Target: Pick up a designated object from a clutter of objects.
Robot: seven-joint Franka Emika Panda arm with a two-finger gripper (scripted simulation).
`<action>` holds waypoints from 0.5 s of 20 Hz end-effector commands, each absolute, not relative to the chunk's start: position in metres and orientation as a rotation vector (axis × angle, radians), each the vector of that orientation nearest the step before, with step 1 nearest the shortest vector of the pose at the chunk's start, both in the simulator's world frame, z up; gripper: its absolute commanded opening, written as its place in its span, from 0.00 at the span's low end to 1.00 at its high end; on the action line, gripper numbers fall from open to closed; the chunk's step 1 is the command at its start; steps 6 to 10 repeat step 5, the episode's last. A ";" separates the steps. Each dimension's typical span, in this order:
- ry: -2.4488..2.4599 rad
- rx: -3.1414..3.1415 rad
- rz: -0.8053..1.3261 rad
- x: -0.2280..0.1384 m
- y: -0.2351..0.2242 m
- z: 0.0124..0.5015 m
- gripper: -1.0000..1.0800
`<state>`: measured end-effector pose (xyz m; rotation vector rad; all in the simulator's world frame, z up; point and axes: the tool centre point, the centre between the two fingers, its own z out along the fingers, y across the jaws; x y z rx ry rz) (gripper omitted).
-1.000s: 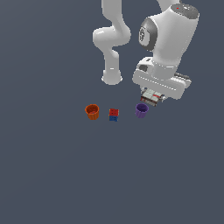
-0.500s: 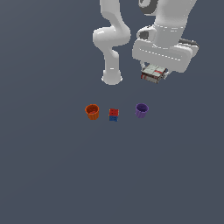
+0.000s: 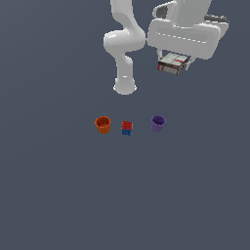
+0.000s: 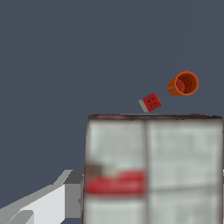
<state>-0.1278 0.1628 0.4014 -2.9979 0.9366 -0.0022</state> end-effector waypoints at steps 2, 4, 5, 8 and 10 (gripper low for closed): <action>0.937 -2.999 -0.001 -0.131 0.162 0.410 0.00; 0.937 -2.999 -0.001 -0.131 0.162 0.412 0.00; 0.937 -2.999 -0.001 -0.132 0.162 0.412 0.00; 0.937 -2.999 -0.001 -0.132 0.162 0.412 0.00; 0.937 -2.999 -0.001 -0.132 0.162 0.412 0.00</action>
